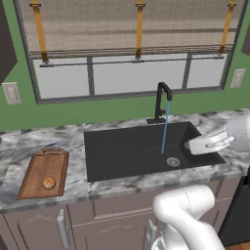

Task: Pick the tangerine from the sink and place it on the cutting board to airdry. Then turn off the sink faucet.

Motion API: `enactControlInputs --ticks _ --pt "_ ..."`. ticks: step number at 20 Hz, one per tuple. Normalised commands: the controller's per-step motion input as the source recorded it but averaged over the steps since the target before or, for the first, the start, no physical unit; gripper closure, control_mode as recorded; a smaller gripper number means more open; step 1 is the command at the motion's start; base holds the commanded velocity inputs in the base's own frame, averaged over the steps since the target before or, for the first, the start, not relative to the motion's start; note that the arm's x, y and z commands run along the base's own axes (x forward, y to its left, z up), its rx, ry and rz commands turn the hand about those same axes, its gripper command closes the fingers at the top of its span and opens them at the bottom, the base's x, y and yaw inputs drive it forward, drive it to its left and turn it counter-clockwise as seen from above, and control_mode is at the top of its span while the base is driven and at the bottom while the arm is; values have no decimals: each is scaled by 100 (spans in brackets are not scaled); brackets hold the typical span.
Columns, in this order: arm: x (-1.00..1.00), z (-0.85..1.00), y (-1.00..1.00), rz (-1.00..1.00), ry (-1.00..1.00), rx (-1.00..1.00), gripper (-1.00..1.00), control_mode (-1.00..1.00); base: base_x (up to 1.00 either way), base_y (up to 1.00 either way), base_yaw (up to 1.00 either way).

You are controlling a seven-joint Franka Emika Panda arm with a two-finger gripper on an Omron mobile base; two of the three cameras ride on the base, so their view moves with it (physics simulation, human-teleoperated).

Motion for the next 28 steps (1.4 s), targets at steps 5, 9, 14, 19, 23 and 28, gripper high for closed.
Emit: enactControlInputs --ticks 5,9,14,19,23,28 --pt "-4 -12 -37 -1 -1 7 -100 -100 0 0 0" --pt "-3 -24 -3 0 -11 0 -100 -100 0 0 0" --pt "-27 -32 -1 0 -17 -2 -100 -100 0 0 0" --pt "-40 -24 -23 -7 -14 -1 -100 -100 0 0 0" --pt "-14 -31 -21 -14 -13 0 -100 -100 0 0 0" --pt "0 -26 -5 -13 -18 -1 -100 -100 0 0 0"
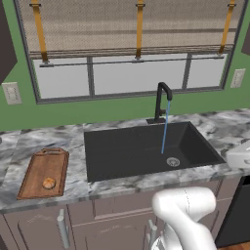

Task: Pick the tangerine from the sink and place it on the cutting board to airdry. Then turn off the sink faucet.

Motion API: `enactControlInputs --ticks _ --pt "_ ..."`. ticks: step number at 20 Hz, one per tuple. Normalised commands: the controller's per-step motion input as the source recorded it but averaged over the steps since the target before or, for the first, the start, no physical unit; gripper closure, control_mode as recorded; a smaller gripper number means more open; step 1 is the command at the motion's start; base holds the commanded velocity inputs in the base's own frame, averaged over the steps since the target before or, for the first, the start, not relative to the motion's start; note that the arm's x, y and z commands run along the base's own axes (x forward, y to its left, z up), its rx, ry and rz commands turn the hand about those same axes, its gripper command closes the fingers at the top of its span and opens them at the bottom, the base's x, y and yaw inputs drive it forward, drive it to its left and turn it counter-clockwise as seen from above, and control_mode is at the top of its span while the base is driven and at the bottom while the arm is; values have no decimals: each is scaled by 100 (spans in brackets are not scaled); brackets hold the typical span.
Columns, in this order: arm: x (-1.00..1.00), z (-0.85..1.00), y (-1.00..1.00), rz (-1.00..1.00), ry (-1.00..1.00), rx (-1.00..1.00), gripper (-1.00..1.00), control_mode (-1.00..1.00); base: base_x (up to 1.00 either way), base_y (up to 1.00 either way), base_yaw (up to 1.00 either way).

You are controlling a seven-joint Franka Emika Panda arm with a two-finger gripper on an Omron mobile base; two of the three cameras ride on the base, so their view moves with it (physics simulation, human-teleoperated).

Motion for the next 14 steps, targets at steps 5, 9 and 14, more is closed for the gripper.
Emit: enactControlInputs --ticks 5,9,14 --pt "0 -28 -10 -16 -13 0 -100 -100 0 0 0" --pt "0 -30 -24 -4 -5 0 -100 -100 0 0 0" --pt "1 -30 -25 0 -4 -1 -100 -100 0 0 0"
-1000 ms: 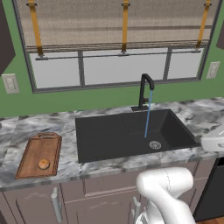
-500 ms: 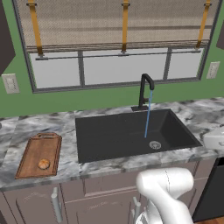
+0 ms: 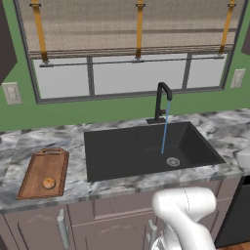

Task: Pick the tangerine from the sink and place it on the cutting board to airdry. Then turn off the sink faucet.

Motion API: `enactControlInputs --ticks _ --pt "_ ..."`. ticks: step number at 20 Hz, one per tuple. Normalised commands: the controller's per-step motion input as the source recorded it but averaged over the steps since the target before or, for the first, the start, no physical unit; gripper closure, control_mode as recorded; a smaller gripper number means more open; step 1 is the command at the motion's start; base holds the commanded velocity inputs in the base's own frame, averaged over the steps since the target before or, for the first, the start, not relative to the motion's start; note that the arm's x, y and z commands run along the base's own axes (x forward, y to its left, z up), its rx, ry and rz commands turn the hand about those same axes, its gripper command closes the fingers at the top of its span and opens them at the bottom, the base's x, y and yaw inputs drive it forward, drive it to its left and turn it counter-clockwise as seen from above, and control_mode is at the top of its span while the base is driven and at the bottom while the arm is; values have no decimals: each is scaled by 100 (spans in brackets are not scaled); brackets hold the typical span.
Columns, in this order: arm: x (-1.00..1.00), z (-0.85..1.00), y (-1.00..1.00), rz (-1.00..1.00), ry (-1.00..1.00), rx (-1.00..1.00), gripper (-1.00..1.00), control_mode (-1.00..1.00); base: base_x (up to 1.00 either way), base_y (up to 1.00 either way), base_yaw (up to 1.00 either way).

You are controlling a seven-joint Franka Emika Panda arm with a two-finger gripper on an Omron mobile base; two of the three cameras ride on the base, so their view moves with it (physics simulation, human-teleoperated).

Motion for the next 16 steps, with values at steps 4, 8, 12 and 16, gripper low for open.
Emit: enactControlInputs --ticks 4,8,12,16 --pt "9 -22 -17 3 -9 -4 -100 -100 0 0 0" --pt "19 -11 -4 5 -20 0 -100 -100 0 0 0" --pt "21 -4 -1 5 -25 -1 -100 -100 0 0 0" --pt "28 -16 -10 4 -17 0 -100 -100 0 0 0"
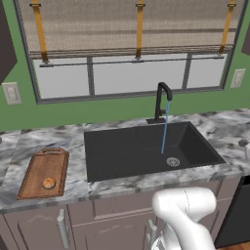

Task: Pick the tangerine from the sink and place it on the cutting board to airdry. Then turn off the sink faucet.

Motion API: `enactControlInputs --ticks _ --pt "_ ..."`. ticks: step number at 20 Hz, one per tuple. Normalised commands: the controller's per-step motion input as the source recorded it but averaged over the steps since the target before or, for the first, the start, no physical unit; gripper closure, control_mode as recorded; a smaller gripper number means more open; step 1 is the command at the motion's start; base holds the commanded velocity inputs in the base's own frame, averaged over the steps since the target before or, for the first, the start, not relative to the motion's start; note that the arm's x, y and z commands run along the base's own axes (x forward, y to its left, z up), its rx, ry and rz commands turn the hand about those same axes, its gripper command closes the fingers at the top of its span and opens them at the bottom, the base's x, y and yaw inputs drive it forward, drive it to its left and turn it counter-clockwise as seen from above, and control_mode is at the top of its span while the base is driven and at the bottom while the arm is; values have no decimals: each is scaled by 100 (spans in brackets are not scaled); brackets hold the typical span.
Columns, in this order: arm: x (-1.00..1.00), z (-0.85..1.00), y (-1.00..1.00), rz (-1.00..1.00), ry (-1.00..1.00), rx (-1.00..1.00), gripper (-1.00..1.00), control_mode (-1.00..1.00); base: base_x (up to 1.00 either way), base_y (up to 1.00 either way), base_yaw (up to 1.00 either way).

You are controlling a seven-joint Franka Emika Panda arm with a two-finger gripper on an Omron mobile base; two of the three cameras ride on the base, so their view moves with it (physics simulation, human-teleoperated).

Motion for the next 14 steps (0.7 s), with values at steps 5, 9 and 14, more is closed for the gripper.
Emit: enactControlInputs --ticks 5,9,14 --pt "26 -25 -9 5 -15 -1 -100 -100 0 0 0" --pt "27 -25 -3 5 -13 -1 -100 -100 0 0 0" --pt "22 -21 0 4 -14 -5 -100 -100 0 0 0"
